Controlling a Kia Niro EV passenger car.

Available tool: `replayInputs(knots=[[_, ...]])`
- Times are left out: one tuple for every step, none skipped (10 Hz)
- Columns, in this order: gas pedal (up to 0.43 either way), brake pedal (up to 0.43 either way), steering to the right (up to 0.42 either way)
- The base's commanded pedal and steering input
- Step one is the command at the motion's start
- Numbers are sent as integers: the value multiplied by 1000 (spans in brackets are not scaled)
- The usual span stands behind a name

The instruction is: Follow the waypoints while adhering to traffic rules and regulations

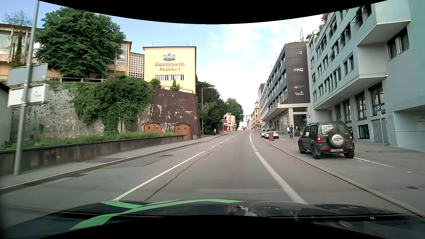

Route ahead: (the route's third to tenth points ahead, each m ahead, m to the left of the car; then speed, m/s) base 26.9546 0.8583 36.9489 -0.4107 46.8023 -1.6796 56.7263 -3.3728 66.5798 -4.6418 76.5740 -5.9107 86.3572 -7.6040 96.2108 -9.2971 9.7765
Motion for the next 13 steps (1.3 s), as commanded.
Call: replayInputs(knots=[[319,0,33],[319,0,33],[319,0,33],[319,0,33],[319,0,33],[319,0,32],[319,0,29],[319,0,24],[319,0,20],[319,0,20],[319,0,20],[280,0,20],[220,0,19]])
